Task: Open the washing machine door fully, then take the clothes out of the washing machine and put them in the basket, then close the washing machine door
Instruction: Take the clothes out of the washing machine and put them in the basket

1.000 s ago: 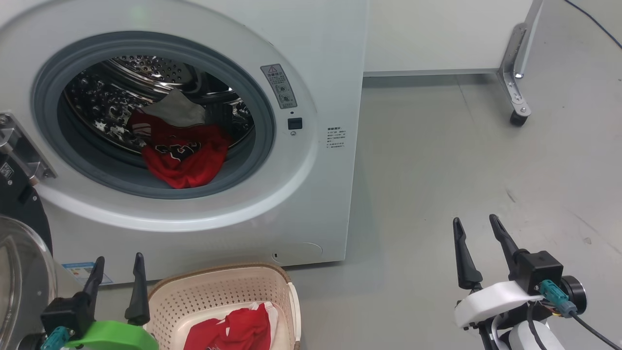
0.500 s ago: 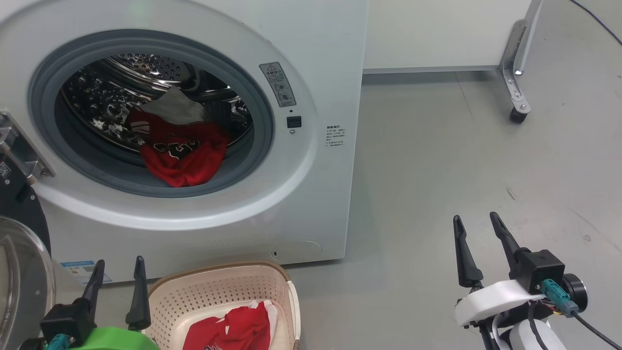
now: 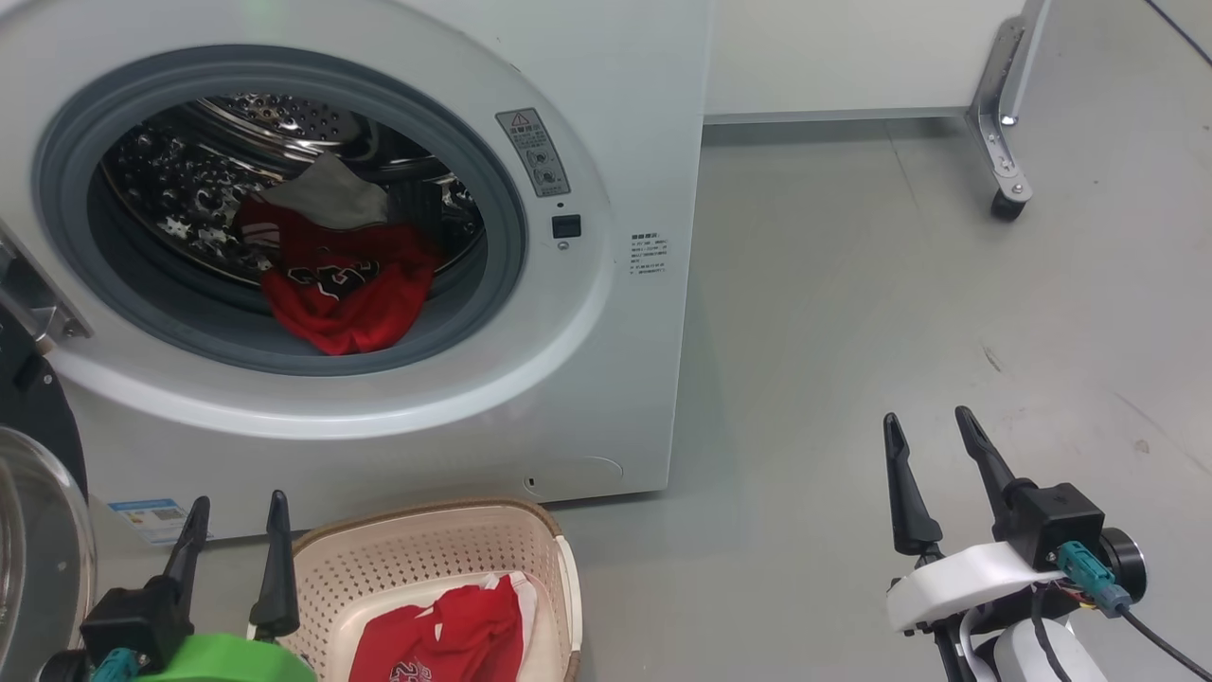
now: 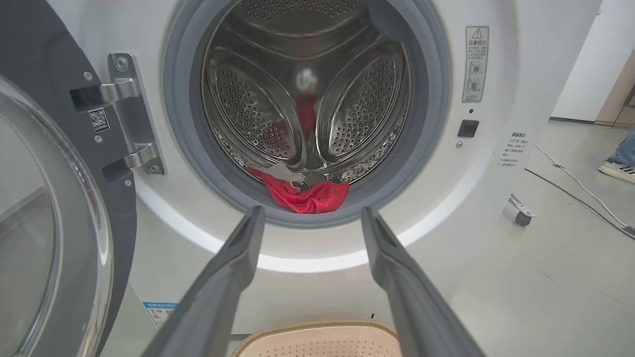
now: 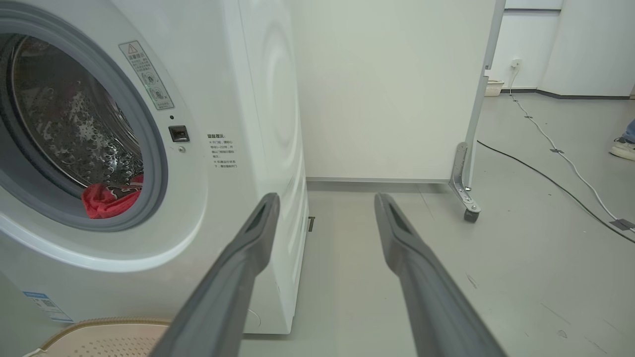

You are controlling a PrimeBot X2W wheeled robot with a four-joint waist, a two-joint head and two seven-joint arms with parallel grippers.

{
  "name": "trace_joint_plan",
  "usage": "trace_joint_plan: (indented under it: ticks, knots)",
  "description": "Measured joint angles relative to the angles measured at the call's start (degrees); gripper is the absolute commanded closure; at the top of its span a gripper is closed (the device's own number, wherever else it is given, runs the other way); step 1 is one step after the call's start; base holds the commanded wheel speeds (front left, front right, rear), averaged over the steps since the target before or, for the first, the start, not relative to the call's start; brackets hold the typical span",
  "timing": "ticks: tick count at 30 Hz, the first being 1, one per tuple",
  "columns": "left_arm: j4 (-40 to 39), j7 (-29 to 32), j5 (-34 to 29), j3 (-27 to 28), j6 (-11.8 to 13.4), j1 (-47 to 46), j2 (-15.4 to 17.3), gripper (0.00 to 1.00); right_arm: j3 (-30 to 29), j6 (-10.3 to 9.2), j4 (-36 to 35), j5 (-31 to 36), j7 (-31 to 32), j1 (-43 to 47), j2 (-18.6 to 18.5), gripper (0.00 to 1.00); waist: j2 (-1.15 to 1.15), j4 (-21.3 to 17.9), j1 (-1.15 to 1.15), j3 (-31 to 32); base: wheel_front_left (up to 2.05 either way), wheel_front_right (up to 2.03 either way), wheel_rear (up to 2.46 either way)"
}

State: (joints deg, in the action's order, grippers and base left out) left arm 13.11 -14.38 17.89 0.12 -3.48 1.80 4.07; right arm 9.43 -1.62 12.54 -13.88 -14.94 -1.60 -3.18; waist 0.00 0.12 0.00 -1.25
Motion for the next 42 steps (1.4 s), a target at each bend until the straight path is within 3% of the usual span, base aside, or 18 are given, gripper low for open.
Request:
trace_joint_plan:
  ticks: [10, 20, 42]
  knots:
    - [-0.27, 0.01, -0.32, -0.77, -0.88, -1.2, -0.99, 0.0, 0.66, -0.03, -0.55, 0.27, 0.0, -0.05, 0.07, 0.0, 0.0, 0.05, 0.0, -4.19, 0.0, 0.0, 0.0]
    - [2.55, 0.23, -0.25, -2.14, -1.63, -11.95, -0.87, 0.0, 2.2, -0.12, -1.97, 0.67, 0.0, -3.3, 0.16, 0.0, 0.0, -0.65, 0.0, -11.28, 0.0, 0.0, 0.0]
    - [13.72, 15.53, -0.25, -0.11, -1.93, -40.34, 7.4, 0.0, 6.35, -1.56, -3.0, -1.26, 0.0, -11.46, 0.13, 0.0, 0.0, -6.7, 0.01, -25.21, 0.0, 0.0, 0.0]
